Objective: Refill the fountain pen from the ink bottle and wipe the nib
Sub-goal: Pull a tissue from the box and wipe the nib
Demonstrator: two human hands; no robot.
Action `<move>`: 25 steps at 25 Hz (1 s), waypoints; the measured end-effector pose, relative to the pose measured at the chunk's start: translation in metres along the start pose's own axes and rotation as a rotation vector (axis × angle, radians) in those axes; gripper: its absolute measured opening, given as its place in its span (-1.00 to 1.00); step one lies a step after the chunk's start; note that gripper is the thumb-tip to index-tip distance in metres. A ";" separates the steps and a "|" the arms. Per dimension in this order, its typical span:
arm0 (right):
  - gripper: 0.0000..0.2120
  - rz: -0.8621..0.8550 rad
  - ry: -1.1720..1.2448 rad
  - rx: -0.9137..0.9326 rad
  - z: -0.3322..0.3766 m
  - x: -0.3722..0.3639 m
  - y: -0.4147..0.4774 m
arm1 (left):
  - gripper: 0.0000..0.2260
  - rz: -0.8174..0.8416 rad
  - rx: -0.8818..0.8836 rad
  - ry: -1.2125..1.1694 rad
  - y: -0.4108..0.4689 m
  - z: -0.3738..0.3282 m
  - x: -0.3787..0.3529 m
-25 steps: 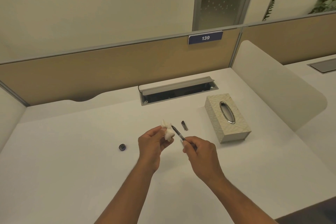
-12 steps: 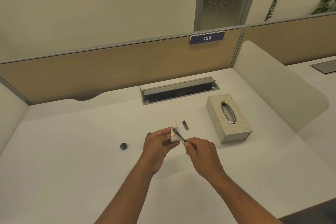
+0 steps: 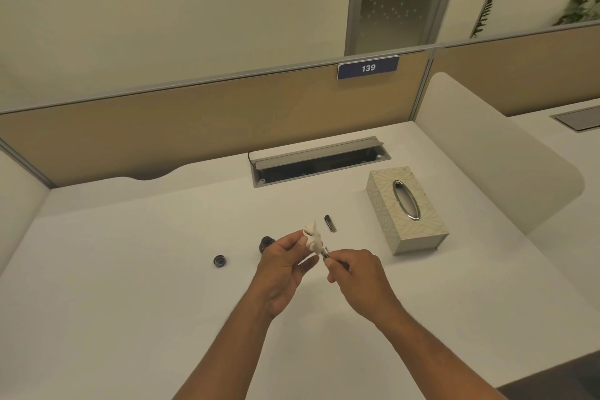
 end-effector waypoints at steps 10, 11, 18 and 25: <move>-0.77 -0.035 -0.002 -0.039 -0.026 -0.006 -0.007 | -0.88 -0.283 0.004 -0.072 0.009 0.002 0.038; -0.78 -0.055 0.042 -0.047 -0.029 -0.004 -0.010 | -0.88 -0.325 -0.009 -0.084 0.010 0.000 0.045; -0.85 -0.109 0.215 -0.040 -0.020 -0.008 -0.012 | -0.96 -0.297 -0.013 -0.017 0.008 0.009 0.039; -0.92 -0.126 0.231 -0.065 -0.021 -0.015 -0.007 | -0.93 -0.157 -0.005 -0.005 -0.007 0.014 0.005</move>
Point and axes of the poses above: each hand's wrist, its own y-axis towards the middle knuckle, its own x-axis out of the back of the hand, z = x × y, the point moved 10 cm from there along y, towards the middle knuckle, and after that the axes turned 9 degrees about y, right-handed, at the moved point
